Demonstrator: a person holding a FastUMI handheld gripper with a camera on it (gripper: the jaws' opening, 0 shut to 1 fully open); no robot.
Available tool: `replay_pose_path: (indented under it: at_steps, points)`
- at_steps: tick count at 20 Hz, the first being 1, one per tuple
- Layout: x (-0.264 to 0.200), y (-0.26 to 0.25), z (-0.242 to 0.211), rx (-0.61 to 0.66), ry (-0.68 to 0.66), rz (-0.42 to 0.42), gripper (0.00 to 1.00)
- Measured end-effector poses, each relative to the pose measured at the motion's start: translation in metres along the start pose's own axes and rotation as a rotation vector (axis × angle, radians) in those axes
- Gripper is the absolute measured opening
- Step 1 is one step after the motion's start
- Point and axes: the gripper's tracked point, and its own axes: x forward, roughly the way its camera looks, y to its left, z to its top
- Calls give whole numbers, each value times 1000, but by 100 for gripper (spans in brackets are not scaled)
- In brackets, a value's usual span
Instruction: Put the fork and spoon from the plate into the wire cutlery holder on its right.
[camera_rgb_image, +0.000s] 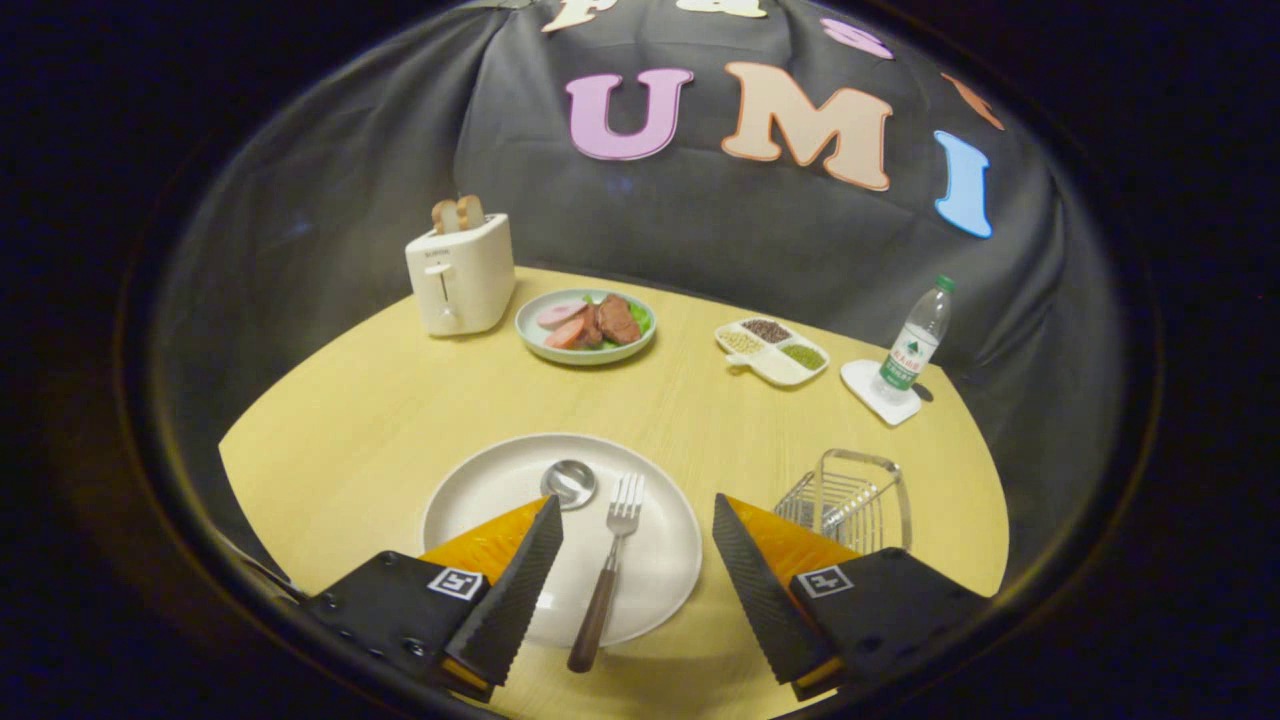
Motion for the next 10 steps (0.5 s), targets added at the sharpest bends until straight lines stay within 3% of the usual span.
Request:
replay_pose_path:
  at_steps: [10]
  points:
    - [19, 12, -52, -57, 173, 43, 97]
